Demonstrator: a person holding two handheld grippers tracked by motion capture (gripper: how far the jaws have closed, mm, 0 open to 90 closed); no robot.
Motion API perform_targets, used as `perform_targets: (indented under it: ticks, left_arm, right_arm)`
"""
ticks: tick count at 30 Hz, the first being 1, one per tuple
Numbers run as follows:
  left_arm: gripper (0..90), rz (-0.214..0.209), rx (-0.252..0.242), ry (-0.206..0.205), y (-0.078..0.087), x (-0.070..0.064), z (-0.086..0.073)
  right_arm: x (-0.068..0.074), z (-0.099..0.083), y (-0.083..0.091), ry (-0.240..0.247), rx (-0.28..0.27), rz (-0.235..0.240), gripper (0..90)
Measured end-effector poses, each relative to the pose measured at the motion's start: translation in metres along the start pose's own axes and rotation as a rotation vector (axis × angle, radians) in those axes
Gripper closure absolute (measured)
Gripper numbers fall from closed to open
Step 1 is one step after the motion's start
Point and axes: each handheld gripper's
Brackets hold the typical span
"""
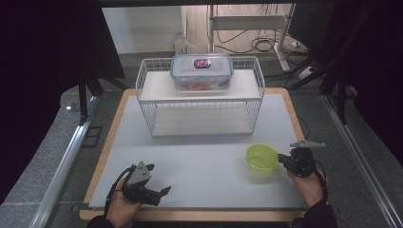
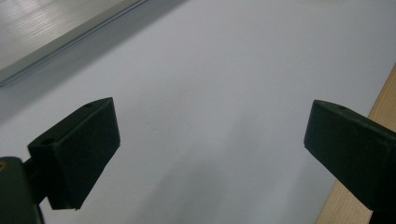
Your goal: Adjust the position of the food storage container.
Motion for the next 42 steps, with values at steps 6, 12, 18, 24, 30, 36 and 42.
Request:
perform_targets:
  ticks: [6, 12, 18, 24, 30, 36, 42]
  left_arm:
    - [3.5, -0.003, 0.006, -0.004, -0.001, 0.000, 0.000]
    - [3.7, -0.003, 0.007, -0.004, -0.002, -0.001, 0.000]
    - [3.7, -0.006, 0.009, -0.006, -0.002, -0.001, 0.000]
    - [3.7, -0.005, 0.008, -0.007, -0.002, -0.001, 0.000]
    - [3.8, -0.006, 0.010, -0.008, -0.002, -0.001, 0.000]
    - [3.8, -0.007, 0.011, -0.008, -0.002, -0.001, 0.000]
    - [3.9, -0.011, 0.023, -0.010, -0.003, -0.001, 0.000]
  right_arm:
    - [0.010, -0.002, -0.009, 0.017, 0.040, 0.035, 89.1]
    - [0.014, -0.001, -0.017, 0.013, 0.056, 0.064, 89.3]
    - [0.023, 0.003, -0.026, 0.030, 0.065, 0.093, 89.6]
    - [0.042, 0.005, -0.036, 0.051, 0.074, 0.151, 89.9]
    - [0.059, 0.005, -0.043, 0.073, 0.084, 0.193, 89.9]
    - [0.077, 0.005, -0.050, 0.097, 0.097, 0.228, 89.9]
    - [0.091, 0.005, -0.055, 0.113, 0.103, 0.261, 89.9]
Point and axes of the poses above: each handheld gripper's, and its own axes: y roughly backward along the jaws, z roughly out of its top, x roughly to its left, and after that the axes turned 7 degrees about -y, right-handed
